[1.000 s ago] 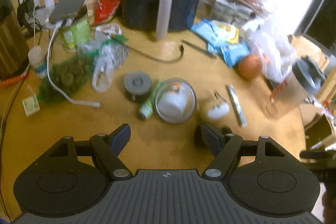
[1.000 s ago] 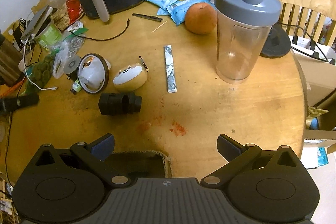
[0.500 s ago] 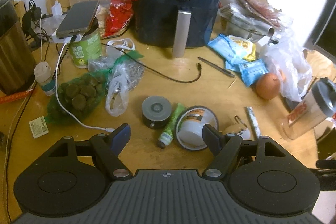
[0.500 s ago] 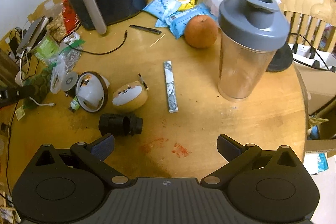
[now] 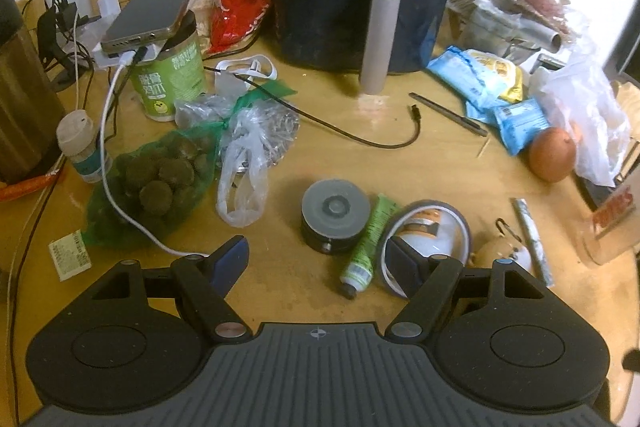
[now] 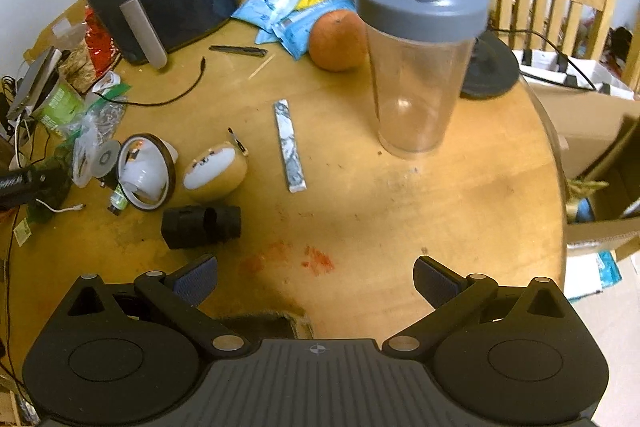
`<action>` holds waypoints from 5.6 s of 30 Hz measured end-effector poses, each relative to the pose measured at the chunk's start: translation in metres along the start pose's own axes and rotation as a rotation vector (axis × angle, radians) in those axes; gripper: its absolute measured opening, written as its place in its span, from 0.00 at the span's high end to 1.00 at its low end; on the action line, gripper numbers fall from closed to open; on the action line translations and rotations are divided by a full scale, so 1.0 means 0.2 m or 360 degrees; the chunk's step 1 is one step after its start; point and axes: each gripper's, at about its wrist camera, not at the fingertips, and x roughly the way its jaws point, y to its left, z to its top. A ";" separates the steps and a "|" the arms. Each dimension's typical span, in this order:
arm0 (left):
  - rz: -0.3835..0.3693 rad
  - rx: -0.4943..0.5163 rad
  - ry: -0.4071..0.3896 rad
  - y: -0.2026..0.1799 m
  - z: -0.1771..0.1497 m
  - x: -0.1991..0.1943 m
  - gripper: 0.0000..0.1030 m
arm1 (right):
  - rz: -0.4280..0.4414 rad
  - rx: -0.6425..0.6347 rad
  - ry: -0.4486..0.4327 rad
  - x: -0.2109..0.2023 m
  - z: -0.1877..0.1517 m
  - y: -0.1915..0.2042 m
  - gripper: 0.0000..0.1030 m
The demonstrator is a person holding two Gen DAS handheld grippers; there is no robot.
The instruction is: Organize objects
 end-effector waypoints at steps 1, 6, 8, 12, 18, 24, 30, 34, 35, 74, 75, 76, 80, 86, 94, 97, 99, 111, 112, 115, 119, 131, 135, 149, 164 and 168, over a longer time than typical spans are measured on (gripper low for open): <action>-0.0006 0.0003 0.0006 0.00 0.01 0.02 0.27 | -0.0006 0.0006 0.0005 0.00 -0.01 0.00 0.00; -0.0012 0.0009 0.0039 -0.01 0.08 0.13 0.27 | -0.0045 0.0051 0.0017 -0.01 -0.03 -0.03 0.00; -0.0014 0.0028 0.0054 -0.02 0.10 0.18 0.27 | -0.0057 0.0071 0.0012 -0.02 -0.03 -0.05 0.00; -0.0012 0.0082 0.0086 -0.05 0.12 0.26 0.27 | -0.0083 0.0108 -0.0003 -0.04 -0.03 -0.07 0.00; 0.0000 0.0118 0.0160 -0.06 0.15 0.39 0.27 | -0.0122 0.0176 -0.0001 -0.06 -0.05 -0.13 0.00; 0.0004 0.0140 0.0212 -0.07 0.16 0.48 0.29 | -0.0158 0.0237 -0.0001 -0.07 -0.08 -0.18 0.00; -0.0016 0.0142 0.0246 -0.08 0.16 0.52 0.44 | -0.0172 0.0268 -0.0006 -0.09 -0.09 -0.21 0.00; 0.0025 0.0124 0.0246 -0.06 0.16 0.51 0.44 | -0.0172 0.0275 -0.0016 -0.09 -0.09 -0.22 0.00; 0.0021 0.0121 0.0240 -0.06 0.16 0.50 0.44 | -0.0172 0.0277 -0.0017 -0.09 -0.09 -0.22 0.00; -0.0175 0.0032 0.0091 -0.06 -0.11 -0.25 0.44 | -0.0024 -0.0131 -0.0056 -0.03 0.01 -0.17 0.00; -0.0181 0.0030 0.0088 -0.06 -0.12 -0.27 0.44 | -0.0017 -0.0148 -0.0061 -0.02 0.02 -0.17 0.00; -0.0187 0.0027 0.0087 -0.06 -0.13 -0.29 0.44 | -0.0011 -0.0162 -0.0065 -0.02 0.03 -0.16 0.00; -0.0198 0.0005 0.0084 -0.07 -0.18 -0.36 0.44 | 0.0017 -0.0247 -0.0087 -0.01 0.05 -0.13 0.00; -0.0196 -0.0031 0.0082 -0.07 -0.25 -0.44 0.44 | 0.0057 -0.0330 -0.0098 0.03 0.08 -0.09 0.00; -0.0194 -0.0091 0.0092 -0.05 -0.33 -0.52 0.44 | 0.0121 -0.0400 -0.0085 0.08 0.08 -0.03 0.00; -0.0189 -0.0116 0.0100 -0.04 -0.36 -0.54 0.44 | 0.0134 -0.0429 -0.0084 0.10 0.08 0.00 0.00; -0.0186 -0.0135 0.0106 -0.04 -0.38 -0.56 0.44 | 0.0146 -0.0444 -0.0082 0.11 0.09 0.02 0.01; -0.0192 -0.0177 0.0126 -0.02 -0.44 -0.60 0.44 | 0.0330 -0.0399 0.0052 0.23 0.11 0.09 0.22; -0.0192 -0.0181 0.0127 -0.02 -0.45 -0.61 0.44 | 0.0346 -0.0401 0.0061 0.24 0.11 0.10 0.24; -0.0188 -0.0196 0.0127 0.00 -0.46 -0.61 0.44 | 0.0381 -0.0402 0.0091 0.28 0.12 0.13 0.33; -0.0171 -0.0230 0.0131 0.03 -0.48 -0.62 0.44 | 0.0424 -0.0396 0.0126 0.33 0.13 0.16 0.39; -0.0106 -0.0331 0.0134 0.12 -0.51 -0.65 0.44 | 0.0434 -0.0410 0.0199 0.51 0.18 0.25 0.55; -0.0103 -0.0339 0.0142 0.13 -0.52 -0.64 0.44 | 0.0464 -0.0413 0.0214 0.54 0.18 0.27 0.65; -0.0131 -0.0310 0.0152 0.11 -0.53 -0.63 0.44 | 0.0229 -0.0692 0.0118 0.41 0.12 0.27 0.77; -0.0134 -0.0303 0.0151 0.10 -0.55 -0.66 0.44 | 0.0226 -0.0681 0.0081 0.49 0.11 0.26 0.73; -0.0128 -0.0312 0.0150 0.11 -0.57 -0.67 0.44 | 0.0237 -0.0677 0.0043 0.50 0.12 0.27 0.75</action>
